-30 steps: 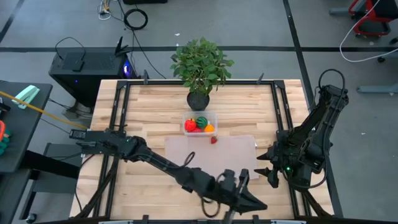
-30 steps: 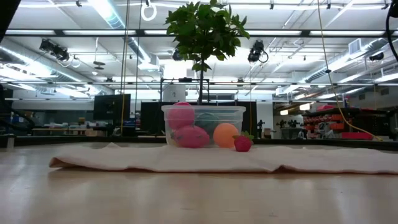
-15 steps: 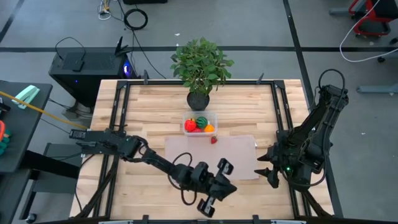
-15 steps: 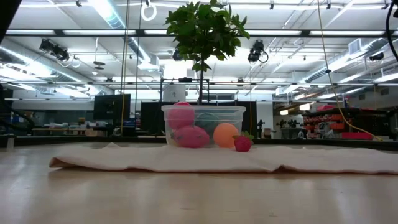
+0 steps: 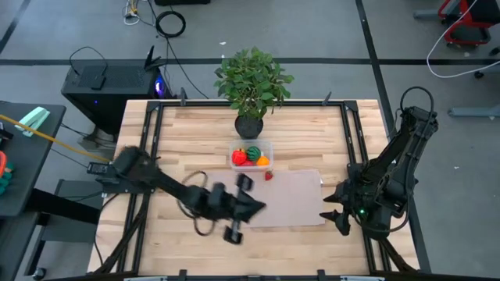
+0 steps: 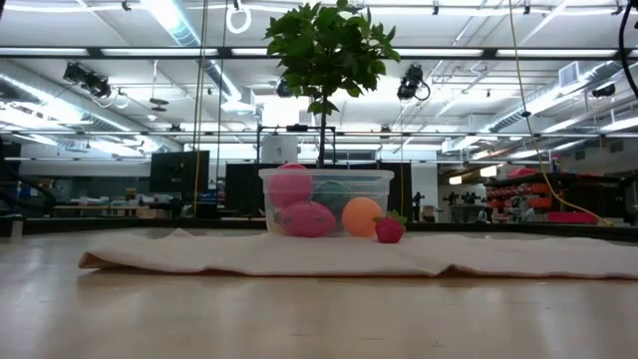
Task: Pick and placing Produce into tupperware
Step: Put the strawberry into the transparent bin
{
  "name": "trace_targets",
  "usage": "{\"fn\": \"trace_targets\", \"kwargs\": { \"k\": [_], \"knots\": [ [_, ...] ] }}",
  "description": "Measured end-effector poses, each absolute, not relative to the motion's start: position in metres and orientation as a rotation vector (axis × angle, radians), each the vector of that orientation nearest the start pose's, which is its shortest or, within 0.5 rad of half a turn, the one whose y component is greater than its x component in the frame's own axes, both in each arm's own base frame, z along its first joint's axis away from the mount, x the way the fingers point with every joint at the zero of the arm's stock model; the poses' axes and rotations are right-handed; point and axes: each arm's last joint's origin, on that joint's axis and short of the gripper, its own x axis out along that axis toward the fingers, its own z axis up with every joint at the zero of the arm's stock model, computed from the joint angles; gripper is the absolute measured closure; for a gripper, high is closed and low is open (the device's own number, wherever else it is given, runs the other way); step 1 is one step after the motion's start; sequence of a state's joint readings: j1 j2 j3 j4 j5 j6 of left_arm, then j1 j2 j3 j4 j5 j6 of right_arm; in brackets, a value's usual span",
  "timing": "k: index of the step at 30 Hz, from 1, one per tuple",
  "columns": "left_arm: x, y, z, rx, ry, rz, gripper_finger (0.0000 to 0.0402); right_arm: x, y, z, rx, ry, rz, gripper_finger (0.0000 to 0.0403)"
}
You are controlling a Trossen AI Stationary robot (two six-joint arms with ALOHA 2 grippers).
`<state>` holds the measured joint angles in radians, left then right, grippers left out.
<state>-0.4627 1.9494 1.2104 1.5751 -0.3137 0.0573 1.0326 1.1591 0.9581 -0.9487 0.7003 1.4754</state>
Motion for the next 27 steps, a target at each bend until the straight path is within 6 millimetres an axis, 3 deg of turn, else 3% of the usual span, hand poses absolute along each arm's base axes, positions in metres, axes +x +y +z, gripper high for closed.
{"fn": "trace_targets", "kwargs": {
  "k": [6,12,19,27],
  "knots": [
    [0.303,-0.138,0.293,-0.302,-0.683,-0.014,0.0396,0.139,0.158,0.266,0.492,0.734,-0.374,0.0114],
    [0.261,-0.116,0.291,-0.337,-0.66,0.025,0.0392,0.178,0.151,0.244,0.375,0.851,-0.418,0.0114],
    [0.233,-0.101,0.293,-0.344,-0.681,0.032,0.0396,0.237,0.132,0.223,0.383,0.9,-0.362,0.0114],
    [0.217,-0.096,0.293,-0.349,-0.681,0.019,0.0394,0.27,0.079,0.218,0.407,0.881,-0.465,0.0114]
  ]
}}
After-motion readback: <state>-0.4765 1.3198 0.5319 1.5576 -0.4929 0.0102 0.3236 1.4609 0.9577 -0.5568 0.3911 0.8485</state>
